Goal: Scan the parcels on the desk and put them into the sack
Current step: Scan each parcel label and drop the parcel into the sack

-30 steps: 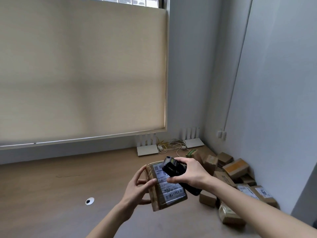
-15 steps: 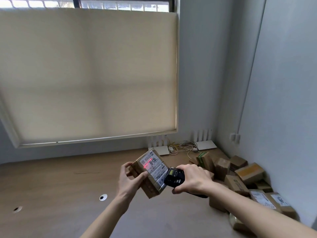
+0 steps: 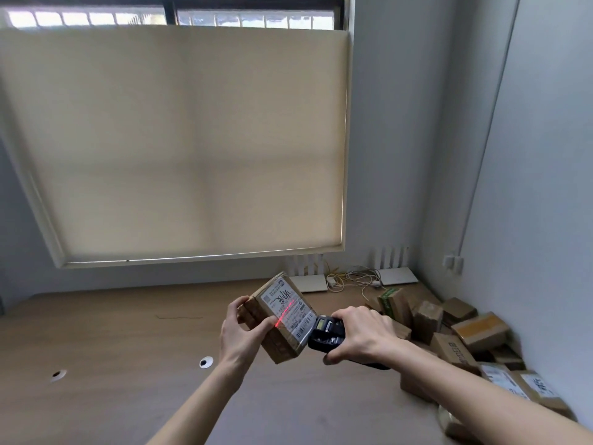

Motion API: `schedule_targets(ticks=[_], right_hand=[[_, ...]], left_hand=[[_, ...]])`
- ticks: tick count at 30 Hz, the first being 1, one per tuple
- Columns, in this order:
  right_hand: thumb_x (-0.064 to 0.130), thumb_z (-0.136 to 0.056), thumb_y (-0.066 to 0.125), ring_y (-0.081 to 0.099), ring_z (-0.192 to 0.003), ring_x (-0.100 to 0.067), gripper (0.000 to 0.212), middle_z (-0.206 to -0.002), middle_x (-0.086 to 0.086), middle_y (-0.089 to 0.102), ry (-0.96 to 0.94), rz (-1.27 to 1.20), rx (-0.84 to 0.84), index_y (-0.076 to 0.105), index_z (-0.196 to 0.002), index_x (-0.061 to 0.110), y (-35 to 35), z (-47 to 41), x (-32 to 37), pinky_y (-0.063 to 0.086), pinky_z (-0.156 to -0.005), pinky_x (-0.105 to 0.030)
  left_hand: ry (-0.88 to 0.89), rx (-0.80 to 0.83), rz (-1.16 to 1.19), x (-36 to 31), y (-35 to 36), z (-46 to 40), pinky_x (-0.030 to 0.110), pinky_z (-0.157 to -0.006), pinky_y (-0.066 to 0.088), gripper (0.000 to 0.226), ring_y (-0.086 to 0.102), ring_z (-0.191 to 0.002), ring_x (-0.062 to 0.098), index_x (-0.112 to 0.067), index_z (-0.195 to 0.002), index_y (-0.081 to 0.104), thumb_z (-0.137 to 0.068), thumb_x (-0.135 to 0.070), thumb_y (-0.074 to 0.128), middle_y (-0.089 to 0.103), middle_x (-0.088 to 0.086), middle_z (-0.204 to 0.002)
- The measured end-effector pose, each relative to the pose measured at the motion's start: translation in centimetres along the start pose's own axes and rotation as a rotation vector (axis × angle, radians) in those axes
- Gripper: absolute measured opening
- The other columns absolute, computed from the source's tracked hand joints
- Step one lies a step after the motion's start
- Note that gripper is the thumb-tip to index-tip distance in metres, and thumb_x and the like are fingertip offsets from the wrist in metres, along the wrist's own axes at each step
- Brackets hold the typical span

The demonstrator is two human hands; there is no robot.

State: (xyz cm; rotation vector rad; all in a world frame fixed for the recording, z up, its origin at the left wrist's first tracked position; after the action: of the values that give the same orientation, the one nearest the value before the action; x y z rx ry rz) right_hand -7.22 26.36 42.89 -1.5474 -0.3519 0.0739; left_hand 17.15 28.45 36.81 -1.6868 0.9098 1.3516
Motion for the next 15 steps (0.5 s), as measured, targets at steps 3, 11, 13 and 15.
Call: schedule_targets(ticks=[3,11,13,15], right_hand=[[0.068,-0.057,0.084,0.067,-0.109,-0.022,0.073,-0.111,0.006,0.073,-0.006,0.004,-0.011,0.067,-0.121,0.036,0.0,0.2,0.4,0.04,-0.074,-0.03],[0.068,-0.06,0.083,0.067,-0.106,-0.021,0.073,-0.111,0.006,0.073,-0.067,-0.003,-0.017,0.068,-0.122,0.034,0.3,1.0,1.0,0.04,-0.074,-0.03],[0.068,-0.059,0.083,0.067,-0.104,-0.021,0.073,-0.11,0.007,0.073,-0.09,-0.01,-0.01,0.068,-0.122,0.035,0.5,1.3,1.3,0.041,-0.074,-0.031],[0.069,-0.059,0.083,0.067,-0.103,-0.02,0.072,-0.108,0.008,0.073,-0.109,-0.02,-0.002,0.067,-0.121,0.035,0.6,1.7,1.7,0.043,-0.075,-0.031]], left_hand=[[-0.003,-0.033,-0.019,-0.1,-0.5,0.4,0.051,-0.091,0.057,0.072,0.061,-0.109,0.015,-0.051,-0.114,0.053,-0.05,-0.054,0.086,0.064,-0.007,-0.113],[0.012,-0.079,-0.025,-0.6,-2.1,2.8,0.051,-0.092,0.057,0.072,0.059,-0.111,0.019,-0.046,-0.118,0.053,-0.054,-0.05,0.086,0.062,-0.007,-0.113],[0.007,-0.109,-0.032,-0.6,-2.6,3.5,0.051,-0.092,0.057,0.073,0.06,-0.11,0.02,-0.048,-0.116,0.053,-0.05,-0.055,0.083,0.062,-0.007,-0.112],[0.009,-0.127,-0.038,-0.5,-3.3,4.1,0.051,-0.09,0.058,0.071,0.06,-0.109,0.02,-0.052,-0.113,0.052,-0.048,-0.059,0.082,0.062,-0.006,-0.112]])
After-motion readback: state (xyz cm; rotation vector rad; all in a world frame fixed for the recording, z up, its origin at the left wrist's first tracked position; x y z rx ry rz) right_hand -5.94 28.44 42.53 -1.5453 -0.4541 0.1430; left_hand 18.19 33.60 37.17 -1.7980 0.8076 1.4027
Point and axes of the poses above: each hand's wrist, its own z-axis away from the middle knuckle, its own y-axis out of the palm, x = y × z, the point moved 1 cm from there along -z, towards the middle knuckle
